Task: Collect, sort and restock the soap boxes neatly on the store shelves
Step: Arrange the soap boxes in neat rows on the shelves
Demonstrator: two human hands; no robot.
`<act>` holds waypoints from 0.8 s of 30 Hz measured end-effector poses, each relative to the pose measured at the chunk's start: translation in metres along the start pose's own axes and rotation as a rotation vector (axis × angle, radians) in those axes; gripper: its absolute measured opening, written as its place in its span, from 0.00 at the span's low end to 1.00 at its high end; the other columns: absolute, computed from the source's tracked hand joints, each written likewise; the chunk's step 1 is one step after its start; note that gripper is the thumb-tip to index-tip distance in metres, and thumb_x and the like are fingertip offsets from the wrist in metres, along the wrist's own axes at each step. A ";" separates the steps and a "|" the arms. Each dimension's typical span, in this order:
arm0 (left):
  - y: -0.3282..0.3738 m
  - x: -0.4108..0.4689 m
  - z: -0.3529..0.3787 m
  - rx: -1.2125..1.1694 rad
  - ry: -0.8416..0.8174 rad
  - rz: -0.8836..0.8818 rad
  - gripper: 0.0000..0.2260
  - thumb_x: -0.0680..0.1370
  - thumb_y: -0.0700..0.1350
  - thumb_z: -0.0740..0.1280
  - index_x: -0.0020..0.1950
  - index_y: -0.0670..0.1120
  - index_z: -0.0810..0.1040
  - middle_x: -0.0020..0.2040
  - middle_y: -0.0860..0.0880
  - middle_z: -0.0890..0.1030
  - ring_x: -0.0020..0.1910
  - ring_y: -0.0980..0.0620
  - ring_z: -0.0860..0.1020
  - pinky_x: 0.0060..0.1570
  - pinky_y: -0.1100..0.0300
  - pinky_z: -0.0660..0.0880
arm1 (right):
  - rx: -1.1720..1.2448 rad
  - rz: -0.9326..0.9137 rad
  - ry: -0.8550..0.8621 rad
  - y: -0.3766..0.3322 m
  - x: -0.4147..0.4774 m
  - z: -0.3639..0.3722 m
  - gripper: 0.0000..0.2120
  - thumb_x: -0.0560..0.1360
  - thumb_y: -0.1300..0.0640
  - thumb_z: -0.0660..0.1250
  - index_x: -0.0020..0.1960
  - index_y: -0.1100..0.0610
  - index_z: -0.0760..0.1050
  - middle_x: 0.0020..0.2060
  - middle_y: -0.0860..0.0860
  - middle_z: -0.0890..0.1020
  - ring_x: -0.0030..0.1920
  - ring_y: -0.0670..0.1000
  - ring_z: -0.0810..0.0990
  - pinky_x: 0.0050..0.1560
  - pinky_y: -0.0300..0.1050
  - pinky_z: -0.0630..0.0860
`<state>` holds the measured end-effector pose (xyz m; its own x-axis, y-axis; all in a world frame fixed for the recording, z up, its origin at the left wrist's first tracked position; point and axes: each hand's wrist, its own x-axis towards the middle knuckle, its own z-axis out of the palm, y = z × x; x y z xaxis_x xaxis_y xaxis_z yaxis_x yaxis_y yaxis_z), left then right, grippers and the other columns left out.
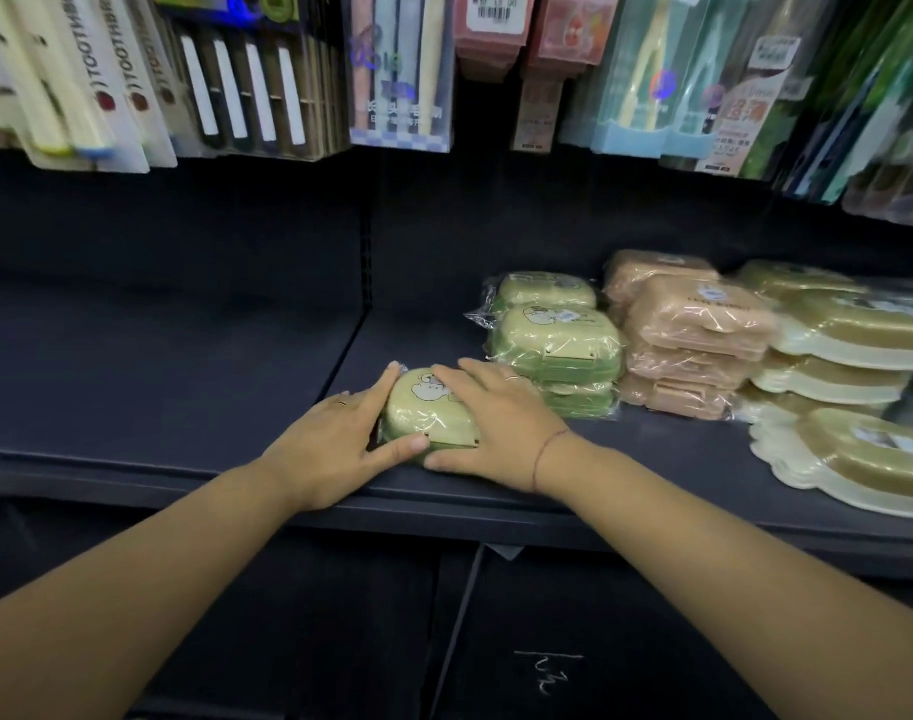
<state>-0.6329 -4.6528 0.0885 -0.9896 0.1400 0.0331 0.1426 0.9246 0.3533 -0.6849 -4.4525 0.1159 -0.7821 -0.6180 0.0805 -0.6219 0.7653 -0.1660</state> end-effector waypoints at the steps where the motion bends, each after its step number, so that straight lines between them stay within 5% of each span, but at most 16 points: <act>1: -0.001 0.000 0.000 -0.004 0.006 0.003 0.42 0.72 0.73 0.47 0.80 0.53 0.40 0.77 0.52 0.63 0.76 0.53 0.59 0.72 0.64 0.50 | -0.021 0.013 0.028 -0.002 -0.002 0.001 0.46 0.69 0.32 0.67 0.78 0.45 0.50 0.76 0.51 0.57 0.76 0.54 0.53 0.74 0.51 0.50; 8: -0.010 0.001 0.004 -0.028 0.044 0.038 0.54 0.61 0.82 0.33 0.79 0.53 0.57 0.78 0.55 0.59 0.77 0.59 0.54 0.76 0.62 0.48 | 0.026 0.066 0.073 0.013 -0.053 -0.040 0.47 0.56 0.25 0.64 0.71 0.42 0.61 0.67 0.45 0.70 0.68 0.51 0.67 0.71 0.51 0.61; 14: -0.007 0.007 0.005 0.070 -0.019 0.041 0.45 0.68 0.78 0.37 0.79 0.56 0.55 0.79 0.58 0.52 0.77 0.62 0.47 0.77 0.60 0.42 | 0.026 0.151 0.396 0.060 -0.005 -0.119 0.42 0.61 0.37 0.75 0.70 0.49 0.65 0.63 0.53 0.73 0.63 0.56 0.70 0.67 0.53 0.66; 20: -0.008 0.009 0.003 0.092 -0.083 0.031 0.43 0.68 0.77 0.37 0.80 0.57 0.49 0.79 0.60 0.47 0.77 0.63 0.42 0.76 0.59 0.39 | 0.037 0.343 0.159 0.107 0.087 -0.125 0.49 0.63 0.37 0.76 0.75 0.53 0.58 0.70 0.56 0.71 0.68 0.59 0.70 0.70 0.52 0.67; 24: -0.006 0.010 0.003 0.118 -0.115 0.021 0.42 0.69 0.74 0.40 0.80 0.57 0.46 0.80 0.59 0.45 0.77 0.63 0.41 0.76 0.58 0.38 | -0.097 0.296 0.055 0.114 0.109 -0.119 0.44 0.67 0.40 0.75 0.76 0.53 0.59 0.71 0.54 0.70 0.69 0.58 0.70 0.69 0.49 0.66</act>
<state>-0.6436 -4.6562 0.0835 -0.9787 0.1929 -0.0707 0.1709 0.9552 0.2416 -0.8460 -4.4113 0.2231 -0.9292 -0.3570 0.0959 -0.3656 0.9258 -0.0962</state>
